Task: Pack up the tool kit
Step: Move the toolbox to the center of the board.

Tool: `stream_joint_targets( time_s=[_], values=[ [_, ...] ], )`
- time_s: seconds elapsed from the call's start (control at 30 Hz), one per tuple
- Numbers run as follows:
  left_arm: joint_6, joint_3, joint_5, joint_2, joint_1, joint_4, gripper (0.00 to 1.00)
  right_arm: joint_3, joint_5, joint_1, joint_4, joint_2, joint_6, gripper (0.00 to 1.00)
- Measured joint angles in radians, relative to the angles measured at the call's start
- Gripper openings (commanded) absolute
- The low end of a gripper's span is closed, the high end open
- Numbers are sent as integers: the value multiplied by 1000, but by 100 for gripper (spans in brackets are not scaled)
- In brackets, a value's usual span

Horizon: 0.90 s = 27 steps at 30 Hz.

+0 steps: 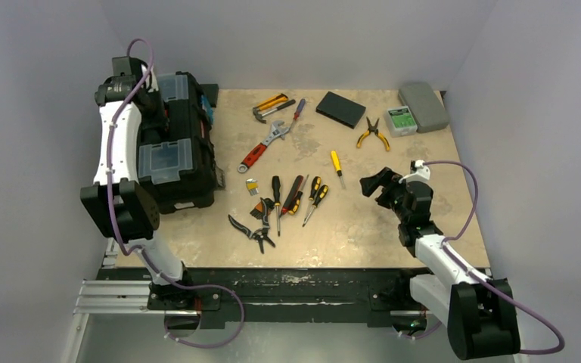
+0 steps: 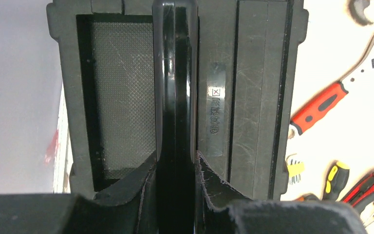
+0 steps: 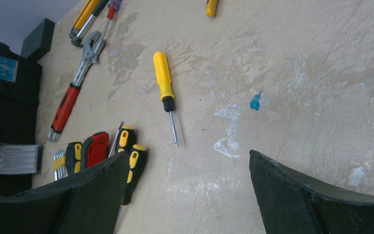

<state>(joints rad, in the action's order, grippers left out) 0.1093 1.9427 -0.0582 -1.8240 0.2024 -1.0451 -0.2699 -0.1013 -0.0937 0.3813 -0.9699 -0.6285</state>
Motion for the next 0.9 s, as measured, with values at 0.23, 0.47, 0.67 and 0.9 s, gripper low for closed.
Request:
stream_joint_targets(
  time_s=[0.23,0.47,0.67,0.9],
  values=[
    [1,-221,65,202,-65,-10,0,-1,-14,-5,-3,-32,0,91],
    [-1,-455,41,439,-93,5,0,-16,-22,-39,-10,-64,3,91],
    [-17,-502,-26,477,-134,34,0,-29,-21,-62,-16,-71,16,91],
    [-15,-478,-65,428,-220,70,0,-87,70,-151,-79,-92,48,92]
  ],
)
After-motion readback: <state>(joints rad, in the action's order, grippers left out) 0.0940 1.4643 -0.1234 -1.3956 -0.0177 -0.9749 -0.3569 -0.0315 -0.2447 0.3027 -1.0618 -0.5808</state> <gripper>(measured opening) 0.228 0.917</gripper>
